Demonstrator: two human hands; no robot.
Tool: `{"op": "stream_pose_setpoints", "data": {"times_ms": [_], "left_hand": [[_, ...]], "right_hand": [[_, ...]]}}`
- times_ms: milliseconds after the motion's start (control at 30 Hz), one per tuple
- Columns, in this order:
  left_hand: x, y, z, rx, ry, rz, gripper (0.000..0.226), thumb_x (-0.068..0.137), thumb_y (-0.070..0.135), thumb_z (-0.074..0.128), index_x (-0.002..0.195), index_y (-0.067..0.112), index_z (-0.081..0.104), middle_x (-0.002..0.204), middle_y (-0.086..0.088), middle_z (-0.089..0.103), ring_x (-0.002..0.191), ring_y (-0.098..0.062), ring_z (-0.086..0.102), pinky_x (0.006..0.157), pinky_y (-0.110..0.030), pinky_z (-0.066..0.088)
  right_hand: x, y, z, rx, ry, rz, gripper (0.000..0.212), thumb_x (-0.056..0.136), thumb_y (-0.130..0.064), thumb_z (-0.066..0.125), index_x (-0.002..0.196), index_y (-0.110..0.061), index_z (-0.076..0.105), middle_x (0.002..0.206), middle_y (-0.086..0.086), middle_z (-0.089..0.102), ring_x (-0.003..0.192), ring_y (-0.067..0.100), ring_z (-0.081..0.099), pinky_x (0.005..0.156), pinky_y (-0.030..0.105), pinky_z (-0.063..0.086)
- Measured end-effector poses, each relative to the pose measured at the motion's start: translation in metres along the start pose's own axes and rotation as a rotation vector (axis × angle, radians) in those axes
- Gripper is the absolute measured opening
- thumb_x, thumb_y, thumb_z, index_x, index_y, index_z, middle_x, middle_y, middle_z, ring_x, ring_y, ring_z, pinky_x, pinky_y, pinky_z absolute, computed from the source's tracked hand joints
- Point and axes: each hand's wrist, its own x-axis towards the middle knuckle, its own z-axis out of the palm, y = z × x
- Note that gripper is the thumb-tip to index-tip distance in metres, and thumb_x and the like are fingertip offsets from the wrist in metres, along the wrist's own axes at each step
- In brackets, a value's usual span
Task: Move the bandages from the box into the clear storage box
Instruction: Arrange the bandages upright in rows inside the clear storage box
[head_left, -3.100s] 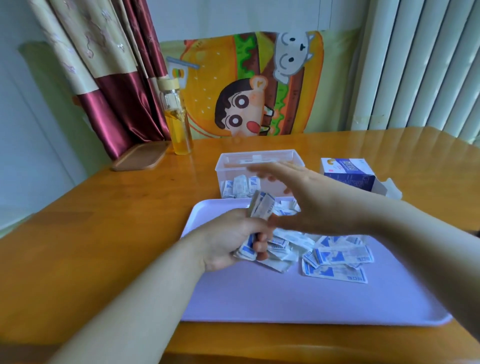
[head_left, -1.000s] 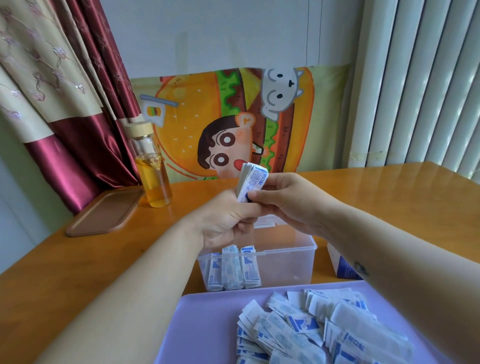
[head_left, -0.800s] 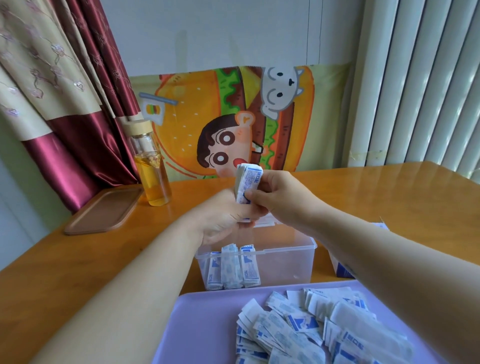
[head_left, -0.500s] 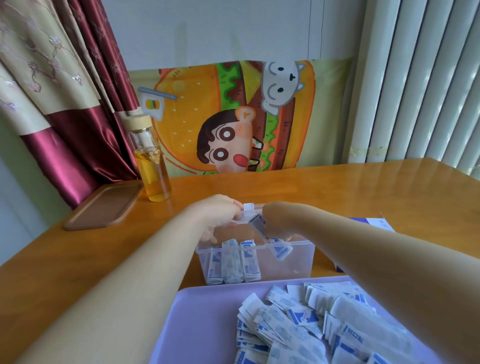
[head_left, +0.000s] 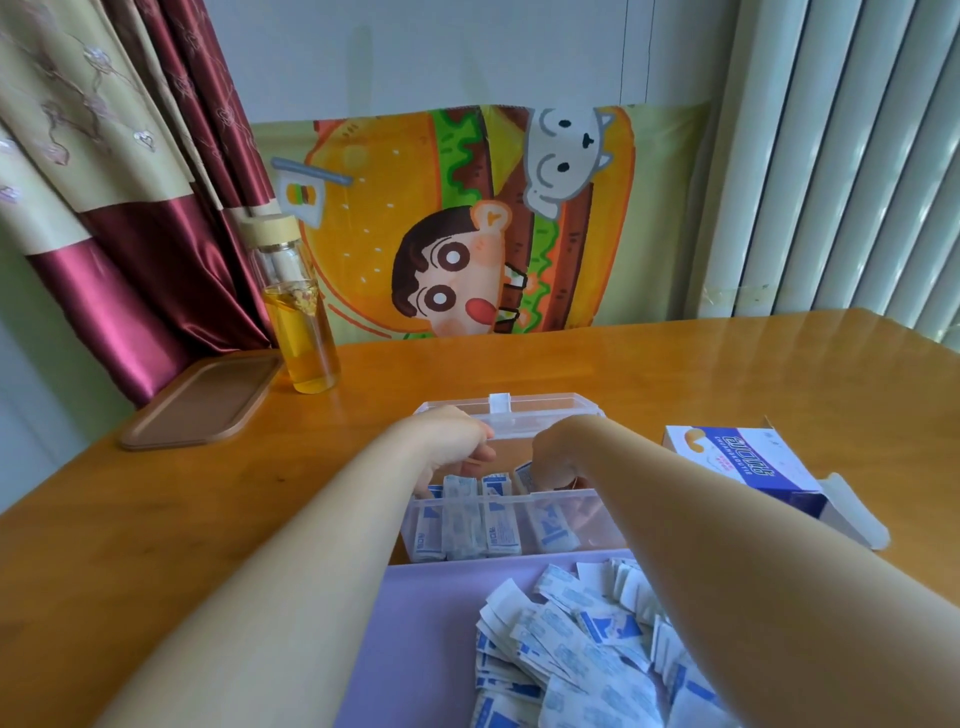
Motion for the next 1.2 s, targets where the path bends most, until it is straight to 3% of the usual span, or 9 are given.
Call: {"op": "stream_pose_setpoints", "data": {"times_ms": [67, 133, 333, 467, 600, 800, 933, 1100, 1200], "left_hand": [[0.0, -0.001, 0.001, 0.005, -0.009, -0.012, 0.015, 0.095, 0.013, 0.047, 0.101, 0.017, 0.06, 0.097, 0.0, 0.065, 0.097, -0.017, 0.06, 0.093, -0.048, 0.039], [-0.001, -0.002, 0.001, 0.014, -0.011, -0.015, 0.014, 0.095, 0.013, 0.046, 0.096, 0.017, 0.06, 0.098, -0.001, 0.065, 0.098, -0.017, 0.06, 0.092, -0.047, 0.039], [0.002, -0.004, 0.003, 0.037, -0.02, 0.031, 0.024, 0.097, 0.009, 0.04, 0.112, 0.013, 0.059, 0.095, 0.0, 0.064, 0.092, -0.016, 0.061, 0.091, -0.034, 0.041], [0.004, -0.006, 0.006, 0.052, -0.011, 0.034, 0.018, 0.097, 0.009, 0.042, 0.103, 0.016, 0.058, 0.084, 0.002, 0.062, 0.083, -0.015, 0.061, 0.1, -0.037, 0.046], [0.003, -0.005, 0.005, 0.035, -0.023, 0.044, 0.024, 0.097, 0.01, 0.04, 0.114, 0.014, 0.057, 0.085, 0.003, 0.061, 0.082, -0.014, 0.061, 0.092, -0.032, 0.047], [0.002, -0.002, 0.006, 0.041, -0.036, 0.05, 0.029, 0.098, 0.012, 0.038, 0.121, 0.016, 0.056, 0.09, 0.004, 0.065, 0.091, -0.015, 0.063, 0.095, -0.037, 0.036], [0.003, -0.003, 0.008, 0.055, -0.037, 0.037, 0.027, 0.098, 0.015, 0.038, 0.116, 0.02, 0.058, 0.103, 0.001, 0.067, 0.108, -0.022, 0.059, 0.104, -0.047, 0.037], [0.003, -0.003, 0.007, 0.035, -0.027, 0.035, 0.027, 0.098, 0.011, 0.038, 0.116, 0.02, 0.056, 0.095, 0.002, 0.067, 0.102, -0.02, 0.061, 0.106, -0.051, 0.037], [0.002, -0.002, 0.006, 0.046, -0.023, 0.049, 0.031, 0.098, 0.01, 0.037, 0.121, 0.019, 0.057, 0.091, 0.005, 0.066, 0.103, -0.019, 0.061, 0.108, -0.048, 0.034]], "right_hand": [[0.001, 0.0, 0.002, -0.007, 0.007, -0.007, 0.041, 0.1, -0.018, 0.039, 0.139, -0.006, 0.04, 0.139, 0.011, 0.045, 0.12, 0.025, 0.047, 0.094, 0.029, 0.04], [0.0, 0.0, 0.003, -0.013, 0.002, -0.011, 0.041, 0.1, -0.019, 0.038, 0.138, -0.007, 0.04, 0.139, 0.011, 0.045, 0.109, 0.023, 0.046, 0.094, 0.029, 0.039], [0.0, 0.003, 0.007, 0.087, 0.016, -0.021, 0.044, 0.101, -0.021, 0.038, 0.143, -0.008, 0.034, 0.143, 0.011, 0.041, 0.129, 0.023, 0.04, 0.1, 0.028, 0.036], [0.001, 0.003, 0.009, 0.125, 0.002, -0.024, 0.042, 0.101, -0.021, 0.039, 0.141, -0.008, 0.037, 0.141, 0.011, 0.043, 0.129, 0.023, 0.04, 0.1, 0.027, 0.036], [0.001, 0.003, 0.008, 0.166, -0.013, -0.03, 0.042, 0.1, -0.024, 0.041, 0.14, -0.008, 0.039, 0.143, 0.01, 0.041, 0.13, 0.023, 0.039, 0.1, 0.028, 0.035], [0.0, -0.003, 0.006, 0.198, -0.02, -0.038, 0.041, 0.101, -0.018, 0.037, 0.14, -0.007, 0.037, 0.145, 0.01, 0.039, 0.133, 0.024, 0.037, 0.103, 0.031, 0.033], [-0.001, -0.005, 0.005, 0.196, -0.029, -0.037, 0.044, 0.101, -0.024, 0.039, 0.141, -0.008, 0.036, 0.145, 0.01, 0.04, 0.131, 0.024, 0.04, 0.101, 0.031, 0.036], [-0.002, -0.007, 0.004, 0.179, -0.039, -0.069, 0.045, 0.102, -0.027, 0.037, 0.143, -0.009, 0.033, 0.148, 0.009, 0.036, 0.135, 0.023, 0.034, 0.106, 0.03, 0.03], [-0.001, -0.005, 0.003, 0.175, -0.022, -0.053, 0.046, 0.101, -0.029, 0.039, 0.142, -0.009, 0.034, 0.146, 0.01, 0.038, 0.132, 0.024, 0.039, 0.102, 0.03, 0.035]]}}
